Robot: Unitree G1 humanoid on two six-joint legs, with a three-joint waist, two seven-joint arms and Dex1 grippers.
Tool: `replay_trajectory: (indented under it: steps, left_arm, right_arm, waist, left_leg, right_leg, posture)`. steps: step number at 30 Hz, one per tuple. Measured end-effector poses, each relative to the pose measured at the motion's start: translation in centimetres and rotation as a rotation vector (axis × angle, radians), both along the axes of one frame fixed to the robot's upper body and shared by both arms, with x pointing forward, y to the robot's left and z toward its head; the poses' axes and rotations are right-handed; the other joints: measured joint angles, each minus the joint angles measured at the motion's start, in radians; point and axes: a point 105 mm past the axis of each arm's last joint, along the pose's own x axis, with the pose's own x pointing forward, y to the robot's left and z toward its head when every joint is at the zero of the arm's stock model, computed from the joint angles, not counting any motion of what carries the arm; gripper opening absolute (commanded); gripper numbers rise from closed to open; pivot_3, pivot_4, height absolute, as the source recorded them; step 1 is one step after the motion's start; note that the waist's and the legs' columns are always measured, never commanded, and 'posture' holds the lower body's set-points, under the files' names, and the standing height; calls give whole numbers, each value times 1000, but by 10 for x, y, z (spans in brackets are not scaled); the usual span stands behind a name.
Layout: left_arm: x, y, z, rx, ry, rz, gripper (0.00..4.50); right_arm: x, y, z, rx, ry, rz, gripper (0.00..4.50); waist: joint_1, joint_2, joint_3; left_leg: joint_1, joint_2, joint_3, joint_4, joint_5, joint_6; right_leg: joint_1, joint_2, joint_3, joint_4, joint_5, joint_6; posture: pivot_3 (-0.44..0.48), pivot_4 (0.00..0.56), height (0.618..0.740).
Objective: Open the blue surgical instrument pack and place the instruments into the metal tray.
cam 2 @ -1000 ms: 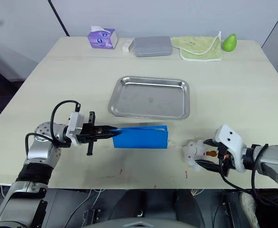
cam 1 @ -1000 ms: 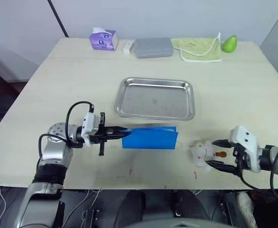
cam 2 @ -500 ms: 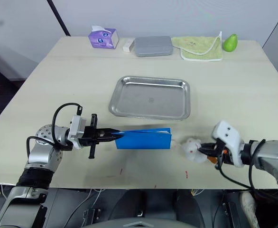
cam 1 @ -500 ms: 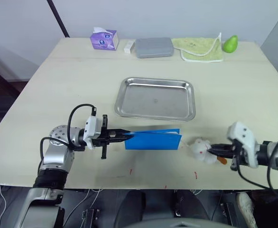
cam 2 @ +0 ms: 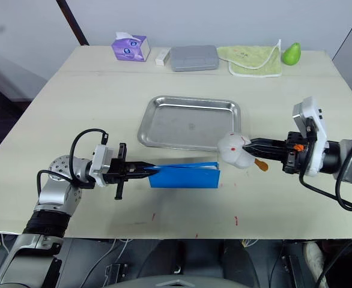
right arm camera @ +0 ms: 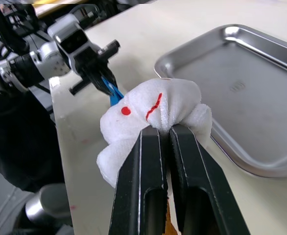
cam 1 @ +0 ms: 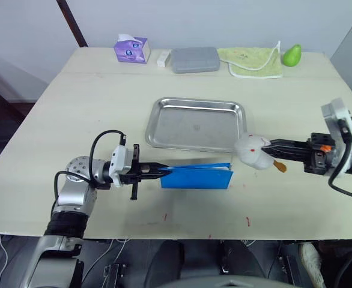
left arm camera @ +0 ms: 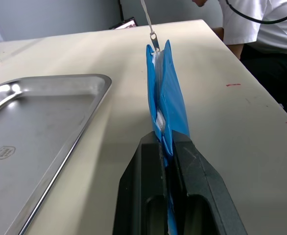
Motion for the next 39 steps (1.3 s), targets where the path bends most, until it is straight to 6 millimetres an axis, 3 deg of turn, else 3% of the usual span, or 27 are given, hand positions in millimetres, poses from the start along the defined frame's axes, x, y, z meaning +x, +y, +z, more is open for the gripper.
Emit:
replay_trajectory:
  steps: [6,12,17,24,34,39]
  left_arm:
    - [3,-9,3,9,-11,-29,0]
    - [4,-11,4,18,-14,-33,0]
    - [6,-14,3,14,-5,-30,0]
    - [7,-18,2,11,-6,-25,0]
    - [9,-21,1,1,-5,-16,0]
    - [10,-23,0,-7,-1,-12,0]
  right_arm:
    - [6,51,6,8,-42,147,128]
    - [17,81,9,7,-78,187,128]
    - [22,100,-3,-22,-68,214,128]
    - [30,119,-3,4,-71,238,128]
    - [33,122,-2,5,-78,236,128]
    - [11,98,-13,-71,-88,289,128]
  waist:
    - [-1,0,0]
    - [0,0,0]
    - [0,0,0]
    - [-1,1,0]
    - [0,1,0]
    - [3,1,0]
  left_leg:
    - [-1,0,0,0,0,0]
    - [-1,0,-1,0,0,0]
    - [-1,0,-1,0,0,0]
    - [-1,0,-1,0,0,0]
    - [-1,-1,-1,0,0,0]
    - [-2,-1,-2,0,0,0]
  right_leg:
    - [-1,0,0,0,0,0]
    - [-1,0,-1,0,0,0]
    - [-1,0,-1,0,0,0]
    - [-1,0,-1,1,0,0]
    - [-1,-1,-1,2,0,0]
    - [-1,-1,-2,0,0,0]
  posture:
    - [0,150,740]
    - [0,150,740]
    - [0,150,740]
    - [0,150,740]
    - [0,150,740]
    - [0,150,740]
